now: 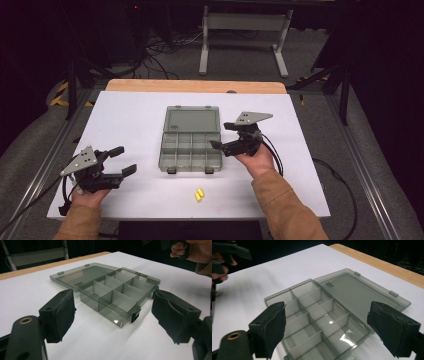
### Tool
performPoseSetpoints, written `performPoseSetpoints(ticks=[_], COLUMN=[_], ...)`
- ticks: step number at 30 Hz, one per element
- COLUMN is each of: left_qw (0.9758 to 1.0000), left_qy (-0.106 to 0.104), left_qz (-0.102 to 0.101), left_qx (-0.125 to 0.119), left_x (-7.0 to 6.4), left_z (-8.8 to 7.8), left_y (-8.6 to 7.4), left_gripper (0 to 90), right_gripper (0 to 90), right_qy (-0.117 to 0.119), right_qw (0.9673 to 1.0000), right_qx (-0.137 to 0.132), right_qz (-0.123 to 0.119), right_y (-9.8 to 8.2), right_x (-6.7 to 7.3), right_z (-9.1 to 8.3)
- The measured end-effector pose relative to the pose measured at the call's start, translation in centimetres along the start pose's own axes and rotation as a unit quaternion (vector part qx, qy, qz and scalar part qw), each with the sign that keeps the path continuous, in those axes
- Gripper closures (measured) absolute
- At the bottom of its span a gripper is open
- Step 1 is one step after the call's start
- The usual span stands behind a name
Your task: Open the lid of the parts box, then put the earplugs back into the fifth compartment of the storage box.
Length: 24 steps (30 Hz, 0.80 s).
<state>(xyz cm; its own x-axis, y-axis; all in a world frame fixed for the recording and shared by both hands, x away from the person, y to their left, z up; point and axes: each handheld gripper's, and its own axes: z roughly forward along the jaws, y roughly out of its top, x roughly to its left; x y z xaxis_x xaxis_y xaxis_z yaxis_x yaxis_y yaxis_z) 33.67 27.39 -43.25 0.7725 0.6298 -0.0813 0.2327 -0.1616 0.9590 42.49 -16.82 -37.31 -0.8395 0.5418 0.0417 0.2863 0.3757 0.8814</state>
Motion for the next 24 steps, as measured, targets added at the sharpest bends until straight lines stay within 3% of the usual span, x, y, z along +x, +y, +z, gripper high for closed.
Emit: performPoseSetpoints(ticks=[14,19,21,24], left_qw=[1.0,1.0,1.0,1.0], left_qy=[0.007,0.008,0.007,0.007], left_qz=[-0.003,-0.004,-0.004,-0.003], left_qx=[-0.004,-0.003,-0.004,-0.003], left_x=[0.2,0.2,0.2,0.1], left_z=[-0.6,-0.7,-0.6,-0.6], left_y=[-0.2,-0.1,-0.2,-0.3], left_gripper=[18.9,18.9,18.9,18.9], right_gripper=[15.8,2.9,4.6,6.8], right_qy=[0.02,0.002,0.022,0.033], right_qw=[0.9993,0.9993,0.9989,0.9982], right_qx=[0.007,-0.006,0.0,0.01], right_qz=[-0.03,-0.038,-0.042,-0.049], right_y=[-0.7,-1.2,-1.2,-1.3], right_x=[3.2,4.2,4.6,5.1], right_z=[-0.7,-0.5,-0.4,-0.2])
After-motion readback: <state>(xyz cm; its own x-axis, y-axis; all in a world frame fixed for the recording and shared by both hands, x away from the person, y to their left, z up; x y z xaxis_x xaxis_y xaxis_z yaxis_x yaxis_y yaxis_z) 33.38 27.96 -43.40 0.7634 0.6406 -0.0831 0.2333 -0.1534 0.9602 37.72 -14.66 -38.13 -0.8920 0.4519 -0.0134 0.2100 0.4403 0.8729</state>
